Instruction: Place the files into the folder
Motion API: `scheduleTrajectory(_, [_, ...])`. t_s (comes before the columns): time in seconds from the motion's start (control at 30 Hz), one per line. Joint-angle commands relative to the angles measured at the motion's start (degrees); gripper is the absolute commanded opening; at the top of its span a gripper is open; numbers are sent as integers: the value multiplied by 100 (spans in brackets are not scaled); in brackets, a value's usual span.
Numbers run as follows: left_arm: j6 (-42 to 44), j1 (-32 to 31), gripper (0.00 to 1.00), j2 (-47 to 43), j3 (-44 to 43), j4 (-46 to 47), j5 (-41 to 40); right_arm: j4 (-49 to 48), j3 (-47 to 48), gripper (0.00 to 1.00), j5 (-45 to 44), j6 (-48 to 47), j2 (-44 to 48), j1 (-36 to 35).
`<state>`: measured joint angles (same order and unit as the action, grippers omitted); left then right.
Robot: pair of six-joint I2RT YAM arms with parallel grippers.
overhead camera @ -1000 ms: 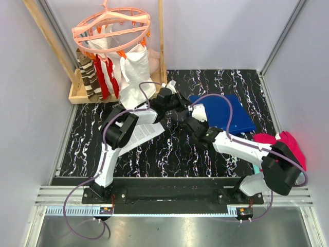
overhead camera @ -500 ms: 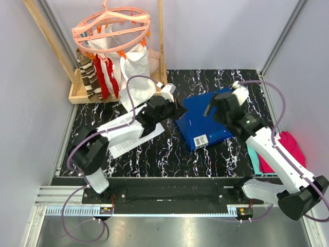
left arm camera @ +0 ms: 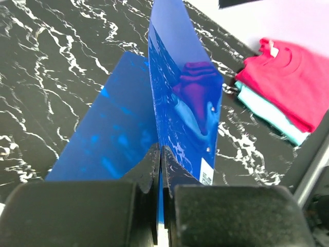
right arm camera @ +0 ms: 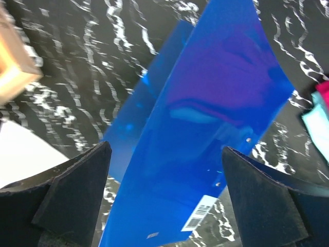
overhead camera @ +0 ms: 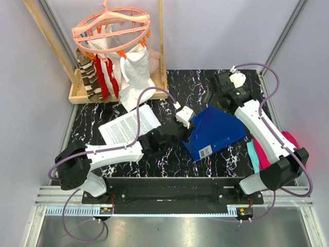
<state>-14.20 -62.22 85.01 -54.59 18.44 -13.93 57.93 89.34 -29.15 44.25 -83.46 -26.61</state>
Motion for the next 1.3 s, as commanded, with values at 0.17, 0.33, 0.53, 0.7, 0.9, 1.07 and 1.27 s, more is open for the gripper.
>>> scheduleTrajectory(0.17, [1006, -633, 0, 235, -149, 151, -1111, 70, -592, 86, -540, 163, 93, 121])
scheduleTrajectory(0.33, [1094, -739, 0, 358, -114, 274, -1199, -229, -813, 82, -294, 216, 119, 200])
scheduleTrajectory(0.53, [1270, -845, 0, 367, -78, 336, -1436, -291, -1076, 67, -337, 347, 137, 253])
scheduleTrajectory(0.7, [1165, -854, 0, 183, -34, 327, -1384, -616, -1401, 27, -373, 418, 278, 288])
scheduleTrajectory(0.9, [735, -854, 35, -11, -184, -243, -1349, -1282, -1569, 0, -224, -266, 550, 279])
scheduleTrajectory(1.07, [418, -845, 67, -555, -79, -534, -1024, -2522, -1990, 0, 1180, -2164, 1252, 279])
scheduleTrajectory(1.27, [-4, -599, 90, -1750, 150, -955, -541, -3569, -2465, 0, 2550, -3202, 2000, 288])
